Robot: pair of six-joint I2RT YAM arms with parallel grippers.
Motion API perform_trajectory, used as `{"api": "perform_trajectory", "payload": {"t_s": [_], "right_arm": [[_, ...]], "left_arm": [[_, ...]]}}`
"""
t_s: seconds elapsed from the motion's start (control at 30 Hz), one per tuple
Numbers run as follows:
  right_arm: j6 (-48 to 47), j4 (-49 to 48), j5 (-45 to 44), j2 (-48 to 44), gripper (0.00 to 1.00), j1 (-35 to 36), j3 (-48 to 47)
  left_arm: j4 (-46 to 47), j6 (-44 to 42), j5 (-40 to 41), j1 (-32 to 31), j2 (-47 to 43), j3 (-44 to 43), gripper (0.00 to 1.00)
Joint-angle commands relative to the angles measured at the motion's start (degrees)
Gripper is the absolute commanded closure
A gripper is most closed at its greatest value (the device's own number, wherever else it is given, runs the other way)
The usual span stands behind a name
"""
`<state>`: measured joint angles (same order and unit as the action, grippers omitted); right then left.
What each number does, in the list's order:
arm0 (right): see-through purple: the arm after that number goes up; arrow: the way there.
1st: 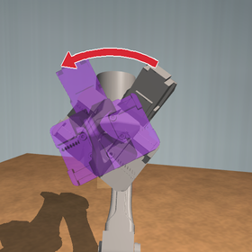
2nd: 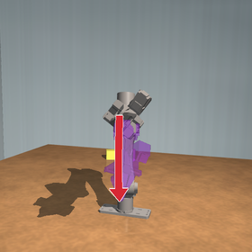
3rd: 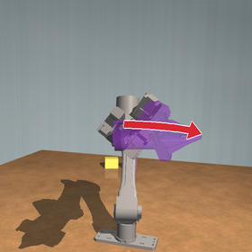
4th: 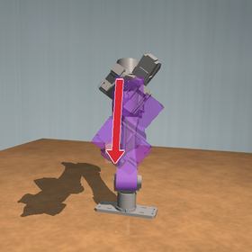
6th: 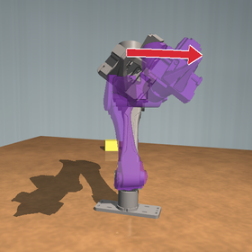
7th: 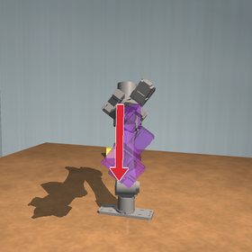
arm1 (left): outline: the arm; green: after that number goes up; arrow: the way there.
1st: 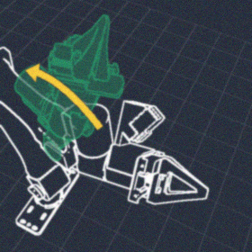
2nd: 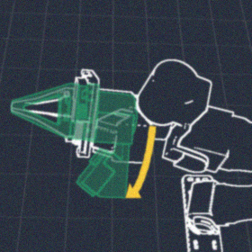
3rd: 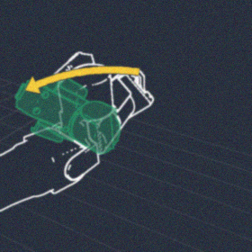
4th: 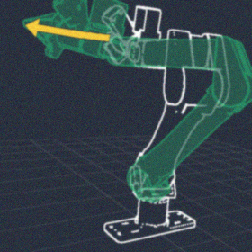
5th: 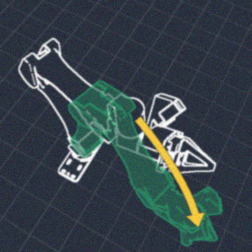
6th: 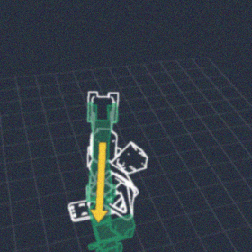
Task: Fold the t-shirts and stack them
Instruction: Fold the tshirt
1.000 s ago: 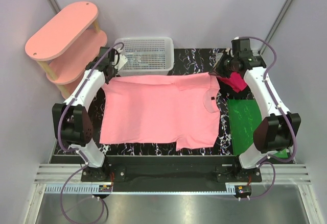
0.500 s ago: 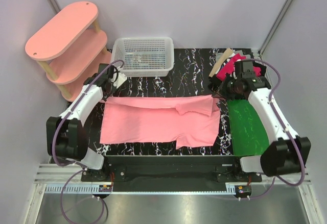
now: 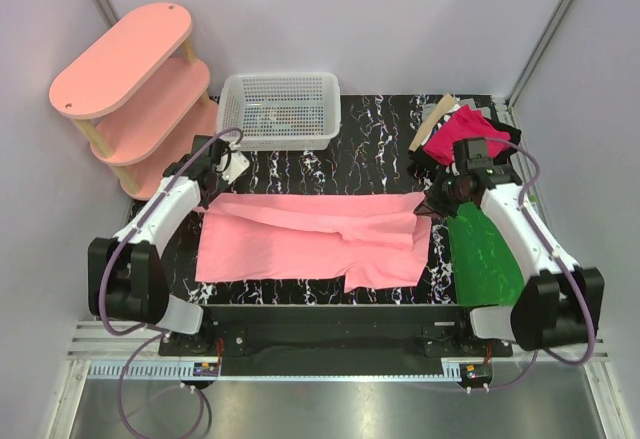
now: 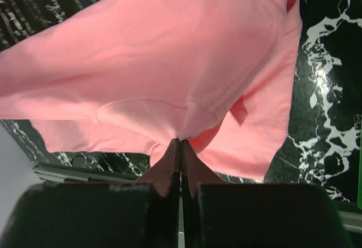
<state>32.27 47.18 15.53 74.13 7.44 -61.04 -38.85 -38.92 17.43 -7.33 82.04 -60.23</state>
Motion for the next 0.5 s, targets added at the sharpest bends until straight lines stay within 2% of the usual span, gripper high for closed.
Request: {"api": "perform_trajectory", "payload": {"t_s": [0.0, 0.03, 0.07, 0.1, 0.2, 0.23, 0.4, 0.47], "right_arm": [[-2.38, -4.99, -2.34, 8.39, 0.97, 0.2, -2.94], [-2.48, -4.99, -2.26, 9.79, 0.94, 0.12, -5.04], [-2.48, -4.99, -2.0, 11.72, 0.87, 0.2, -5.67], [-2.3, -4.99, -1.65, 12.18, 0.69, 0.2, -6.02], [-2.3, -5.08, -1.55, 11.4, 0.55, 0.2, -4.89], [-2.39, -5.08, -2.69, 10.87, 0.44, 0.2, -3.84], [-2.04, -5.08, -3.58, 8.93, 0.4, 0.2, -2.6], [-1.42, -5.43, -4.01, 8.4, 0.37, 0.2, -2.68]], "left_arm": [[2.64, 0.95, 0.67, 0.3, 6.45, -3.84, 1.0], [2.55, 1.03, 1.11, 0.3, 7.42, -4.54, 1.0], [2.29, 1.04, 1.38, 0.3, 8.13, -5.51, 1.0], [1.24, 1.21, 1.12, 0.3, 8.92, -5.69, 1.0], [0.62, 0.6, 0.15, 0.3, 7.01, -2.63, 1.0], [0.62, 0.33, -0.29, 0.3, 6.21, -1.22, 1.0], [0.09, 1.12, -3.27, 0.3, 2.6, 6.52, 1.0], [-1.4, 1.21, -4.68, 0.3, 1.37, 7.67, 0.79]]}}
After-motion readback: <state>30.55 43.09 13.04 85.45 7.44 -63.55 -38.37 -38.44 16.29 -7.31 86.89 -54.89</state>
